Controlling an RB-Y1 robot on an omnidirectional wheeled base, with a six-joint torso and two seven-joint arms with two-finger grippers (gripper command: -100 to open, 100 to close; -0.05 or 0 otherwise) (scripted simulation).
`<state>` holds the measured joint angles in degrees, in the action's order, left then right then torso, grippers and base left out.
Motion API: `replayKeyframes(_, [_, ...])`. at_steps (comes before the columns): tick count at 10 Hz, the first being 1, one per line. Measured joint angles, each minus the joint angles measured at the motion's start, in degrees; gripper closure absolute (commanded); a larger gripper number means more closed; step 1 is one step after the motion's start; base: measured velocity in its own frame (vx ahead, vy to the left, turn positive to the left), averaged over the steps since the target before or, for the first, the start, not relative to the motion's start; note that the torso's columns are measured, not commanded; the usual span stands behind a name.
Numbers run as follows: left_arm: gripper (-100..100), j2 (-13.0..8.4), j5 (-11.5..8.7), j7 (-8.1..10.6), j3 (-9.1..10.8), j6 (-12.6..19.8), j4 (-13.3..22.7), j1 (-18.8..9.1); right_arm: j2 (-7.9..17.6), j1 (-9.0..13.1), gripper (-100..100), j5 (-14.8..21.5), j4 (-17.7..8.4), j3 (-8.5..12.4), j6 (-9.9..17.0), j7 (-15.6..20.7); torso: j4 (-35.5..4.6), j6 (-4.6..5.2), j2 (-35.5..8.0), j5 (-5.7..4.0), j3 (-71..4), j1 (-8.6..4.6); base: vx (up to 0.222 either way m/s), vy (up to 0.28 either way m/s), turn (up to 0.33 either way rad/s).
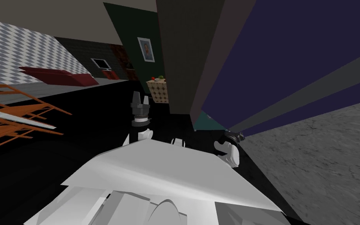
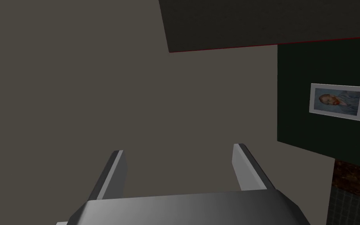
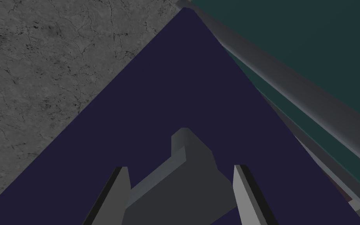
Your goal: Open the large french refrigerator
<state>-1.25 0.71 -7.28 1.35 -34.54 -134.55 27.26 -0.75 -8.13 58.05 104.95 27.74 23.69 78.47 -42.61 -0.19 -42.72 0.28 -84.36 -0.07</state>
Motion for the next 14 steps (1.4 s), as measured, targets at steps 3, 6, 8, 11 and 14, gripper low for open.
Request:
replayKeyframes(3, [0, -0.03, 0.0, 0.0, 0.03, 0.01, 0.02, 0.0, -1.01, 1.02, -100, -1.79, 2.69, -1.89, 4.34, 3.6, 0.0, 0.61, -0.03, -0.01, -0.01, -0.17, -0.08, -0.11, 0.114])
replayKeyframes(6, [0, -0.02, 0.0, 0.0, 0.02, 0.0, 0.01, 0.01, -1.23, 2.15, -100, -3.62, 5.44, -2.93, 8.68, 7.02, -0.11, 0.57, -0.35, 0.24, 0.19, 0.72, -0.036, -0.063, 0.062])
replayKeyframes(8, [0, -0.01, 0.0, 0.0, 0.02, 0.0, 0.01, 0.0, -1.65, 2.98, -100, -4.34, 6.62, -3.41, 11.28, 8.84, -0.24, 0.53, -0.56, 0.32, 0.3, 0.76, -0.038, -0.036, 0.07])
replayKeyframes(11, [0, -0.01, 0.0, 0.0, 0.01, 0.0, 0.01, 0.01, -2.09, 2.8, 0, -4.58, 5.95, -3.82, 11.69, 9.11, -0.02, 0.42, -0.08, 0.12, 0.04, 0.48, 0.008, 0.0, 0.024])
replayKeyframes(14, [0, -0.01, 0.0, 0.0, 0.01, 0.0, 0.01, 0.01, -2.11, 2.6, 0, -4.71, 5.44, -3.99, 11.85, 9.14, 0.12, 0.3, 0.14, -0.06, -0.08, 0.27, 0.003, 0.002, 0.009])
